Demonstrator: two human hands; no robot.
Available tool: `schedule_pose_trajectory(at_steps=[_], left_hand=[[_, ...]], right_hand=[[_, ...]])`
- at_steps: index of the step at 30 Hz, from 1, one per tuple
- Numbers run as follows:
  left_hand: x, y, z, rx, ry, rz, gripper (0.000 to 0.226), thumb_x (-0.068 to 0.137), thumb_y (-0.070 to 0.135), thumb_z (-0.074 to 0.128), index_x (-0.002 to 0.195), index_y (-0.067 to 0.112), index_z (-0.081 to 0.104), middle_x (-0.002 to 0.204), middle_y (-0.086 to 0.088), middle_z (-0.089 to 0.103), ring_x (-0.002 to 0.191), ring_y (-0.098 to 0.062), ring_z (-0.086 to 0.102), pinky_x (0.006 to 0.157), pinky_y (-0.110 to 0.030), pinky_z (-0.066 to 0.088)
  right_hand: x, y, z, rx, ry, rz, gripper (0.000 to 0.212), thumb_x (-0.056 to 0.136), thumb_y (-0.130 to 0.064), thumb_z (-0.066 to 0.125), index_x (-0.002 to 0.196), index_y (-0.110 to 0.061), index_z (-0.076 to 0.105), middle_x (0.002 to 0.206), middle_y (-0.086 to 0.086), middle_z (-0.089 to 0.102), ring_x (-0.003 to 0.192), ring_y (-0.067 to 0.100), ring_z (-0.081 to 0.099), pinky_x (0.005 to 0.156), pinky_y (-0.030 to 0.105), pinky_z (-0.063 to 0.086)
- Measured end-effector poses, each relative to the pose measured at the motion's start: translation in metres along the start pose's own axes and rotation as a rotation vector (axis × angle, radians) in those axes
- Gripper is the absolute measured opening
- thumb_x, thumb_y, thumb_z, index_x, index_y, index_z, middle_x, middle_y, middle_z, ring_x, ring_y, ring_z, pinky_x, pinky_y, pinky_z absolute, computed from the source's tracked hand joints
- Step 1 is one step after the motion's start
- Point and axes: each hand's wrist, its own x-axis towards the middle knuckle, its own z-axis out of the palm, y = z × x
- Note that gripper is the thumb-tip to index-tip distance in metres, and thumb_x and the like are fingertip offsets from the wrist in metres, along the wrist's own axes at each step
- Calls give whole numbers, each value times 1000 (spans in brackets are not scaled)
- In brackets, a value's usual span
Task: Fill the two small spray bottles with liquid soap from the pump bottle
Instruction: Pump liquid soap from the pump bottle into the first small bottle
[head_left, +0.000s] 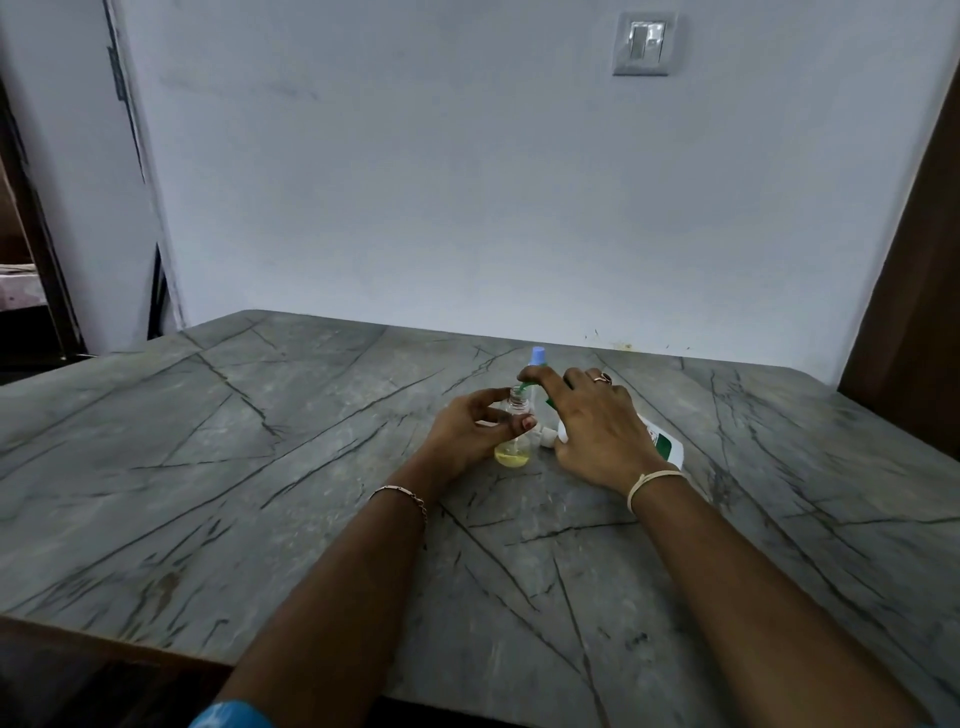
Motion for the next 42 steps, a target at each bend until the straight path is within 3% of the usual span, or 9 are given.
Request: schedule_pose_trajectory(at_steps=[9, 14, 18, 22, 25, 28, 34, 42], left_hand=[[0, -1, 0, 2, 7, -6, 57, 52, 65, 78, 101, 48, 57, 104, -2, 71, 101, -19, 67, 94, -48, 52], [1, -1, 1, 6, 17, -13, 69, 45, 72, 76, 107, 47, 58, 104, -1, 72, 102, -19, 66, 95, -48, 51], [0, 1, 1, 20, 17, -18, 74, 60, 55, 81, 126, 31, 57, 105, -2, 71, 103, -20, 66, 95, -48, 51], [-3, 1, 1, 31, 38, -4, 74, 58, 58, 81, 124, 31, 59, 104, -2, 72, 99, -18, 68, 91, -47, 54], [-4, 2, 1, 99, 31, 32, 61, 71, 40, 80, 126, 27, 56, 107, -1, 70, 97, -15, 67, 90, -42, 55], [-7, 4, 0, 196, 2, 75, 73, 67, 33, 84, 131, 24, 50, 109, 3, 68, 97, -12, 66, 89, -33, 56], [-7, 1, -2, 315, -41, 110, 92, 61, 19, 89, 138, 28, 42, 113, 0, 67, 94, -17, 68, 89, -39, 56], [-8, 1, -2, 310, -45, 104, 91, 63, 18, 88, 140, 27, 40, 114, 2, 66, 93, -14, 67, 88, -32, 55]], right_hand=[[-1, 0, 2, -9, 17, -13, 80, 75, -23, 66, 139, -38, 21, 104, 4, 53, 102, 26, 50, 86, 42, 44], [-2, 1, 0, 21, 3, 3, 79, 74, -24, 67, 139, -39, 23, 103, 2, 53, 102, 25, 50, 87, 41, 44], [2, -1, 1, 55, 14, 18, 75, 73, -23, 68, 135, -36, 28, 105, 2, 54, 103, 26, 50, 88, 41, 44], [0, 0, 2, 31, 26, 2, 76, 73, -24, 68, 135, -36, 26, 107, 2, 54, 104, 26, 50, 88, 42, 44], [-2, 1, 2, 7, 12, -11, 80, 75, -26, 67, 140, -38, 22, 106, 4, 53, 104, 26, 49, 89, 41, 44], [-3, 2, 1, 12, -4, -6, 81, 76, -27, 67, 142, -39, 20, 108, 5, 54, 106, 26, 49, 90, 42, 44], [0, -1, 1, 31, -4, 14, 78, 74, -23, 68, 135, -37, 22, 106, 3, 53, 105, 25, 48, 88, 42, 43], [-2, 0, 1, -9, 5, -4, 80, 76, -23, 66, 139, -38, 19, 109, 5, 54, 106, 26, 48, 89, 42, 43]])
